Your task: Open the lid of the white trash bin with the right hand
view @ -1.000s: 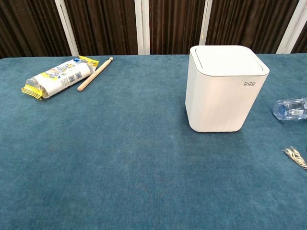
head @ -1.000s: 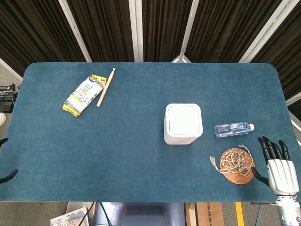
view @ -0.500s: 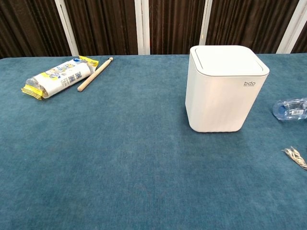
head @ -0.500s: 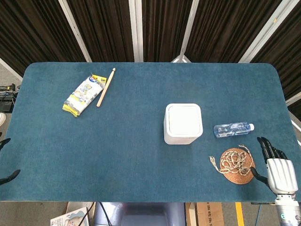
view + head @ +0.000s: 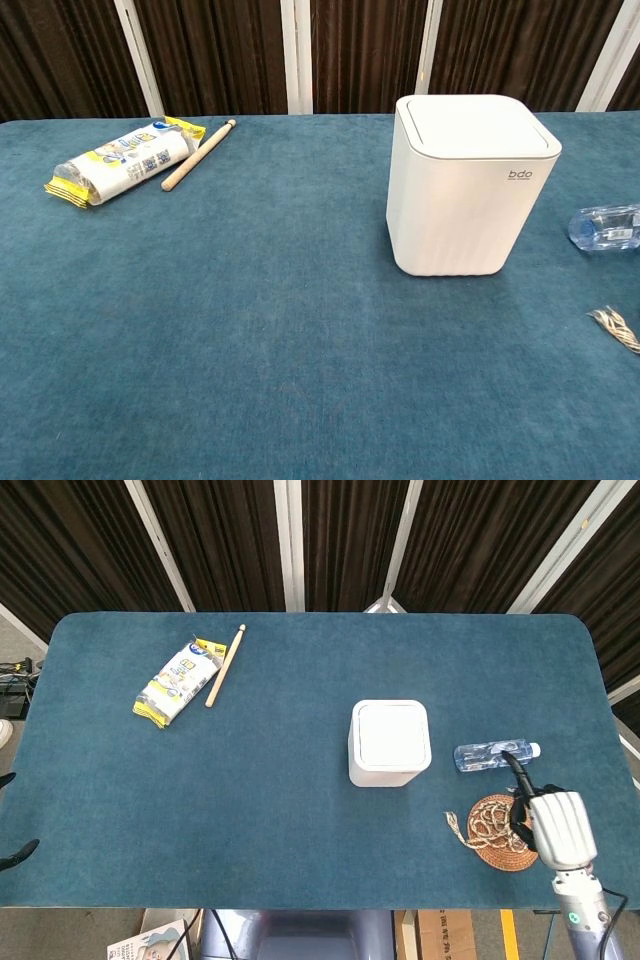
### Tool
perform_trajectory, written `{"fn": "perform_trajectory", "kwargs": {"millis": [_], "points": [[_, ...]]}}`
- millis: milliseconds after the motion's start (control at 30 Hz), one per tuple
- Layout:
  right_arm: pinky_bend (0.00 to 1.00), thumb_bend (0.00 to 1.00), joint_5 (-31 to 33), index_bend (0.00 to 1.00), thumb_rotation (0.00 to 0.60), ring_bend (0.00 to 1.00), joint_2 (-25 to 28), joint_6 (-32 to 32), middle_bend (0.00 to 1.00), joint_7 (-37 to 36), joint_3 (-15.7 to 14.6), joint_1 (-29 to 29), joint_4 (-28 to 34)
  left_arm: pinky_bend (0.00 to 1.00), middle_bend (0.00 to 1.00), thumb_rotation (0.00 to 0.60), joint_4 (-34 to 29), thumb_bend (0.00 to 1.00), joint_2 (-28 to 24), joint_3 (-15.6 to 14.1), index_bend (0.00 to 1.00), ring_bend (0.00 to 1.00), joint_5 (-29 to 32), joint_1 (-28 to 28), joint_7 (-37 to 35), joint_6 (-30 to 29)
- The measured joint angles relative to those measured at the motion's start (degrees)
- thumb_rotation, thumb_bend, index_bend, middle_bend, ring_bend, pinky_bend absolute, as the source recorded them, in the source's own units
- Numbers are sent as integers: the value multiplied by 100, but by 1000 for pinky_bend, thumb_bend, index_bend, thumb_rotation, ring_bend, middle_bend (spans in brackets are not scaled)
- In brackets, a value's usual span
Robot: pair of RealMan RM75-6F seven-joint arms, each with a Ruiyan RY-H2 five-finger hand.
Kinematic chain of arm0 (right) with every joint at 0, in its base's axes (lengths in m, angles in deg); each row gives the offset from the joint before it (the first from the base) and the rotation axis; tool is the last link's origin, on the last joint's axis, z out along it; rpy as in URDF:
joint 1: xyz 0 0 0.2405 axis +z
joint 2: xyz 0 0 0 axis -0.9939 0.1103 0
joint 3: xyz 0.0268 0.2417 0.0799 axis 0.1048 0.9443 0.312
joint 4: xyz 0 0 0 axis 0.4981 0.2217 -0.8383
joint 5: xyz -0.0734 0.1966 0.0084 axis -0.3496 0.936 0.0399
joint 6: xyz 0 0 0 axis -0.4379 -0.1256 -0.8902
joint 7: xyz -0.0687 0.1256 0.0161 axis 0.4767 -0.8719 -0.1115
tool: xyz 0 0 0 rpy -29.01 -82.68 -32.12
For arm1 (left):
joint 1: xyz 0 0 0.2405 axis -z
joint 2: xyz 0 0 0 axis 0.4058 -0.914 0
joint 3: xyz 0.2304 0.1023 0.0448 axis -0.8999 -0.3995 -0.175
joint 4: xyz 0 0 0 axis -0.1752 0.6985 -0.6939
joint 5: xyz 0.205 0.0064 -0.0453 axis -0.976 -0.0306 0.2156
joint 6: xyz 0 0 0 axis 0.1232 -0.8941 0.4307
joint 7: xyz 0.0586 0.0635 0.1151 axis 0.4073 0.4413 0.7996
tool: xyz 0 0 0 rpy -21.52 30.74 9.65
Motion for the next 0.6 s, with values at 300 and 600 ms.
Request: {"fn": "perform_trajectory", "kwargs": {"millis": [300, 600], "points": [[770, 964, 375, 140, 600, 877, 501, 1487, 833, 787, 124, 740, 884, 0, 38, 600, 78, 164, 119, 97, 167, 0, 47, -26, 94, -153], [770, 976, 1290, 140, 600, 880, 611, 2270, 835, 1808, 377, 1324, 1667, 0, 38, 600, 2, 164, 89, 89, 167, 0, 141, -30, 137, -67]]}}
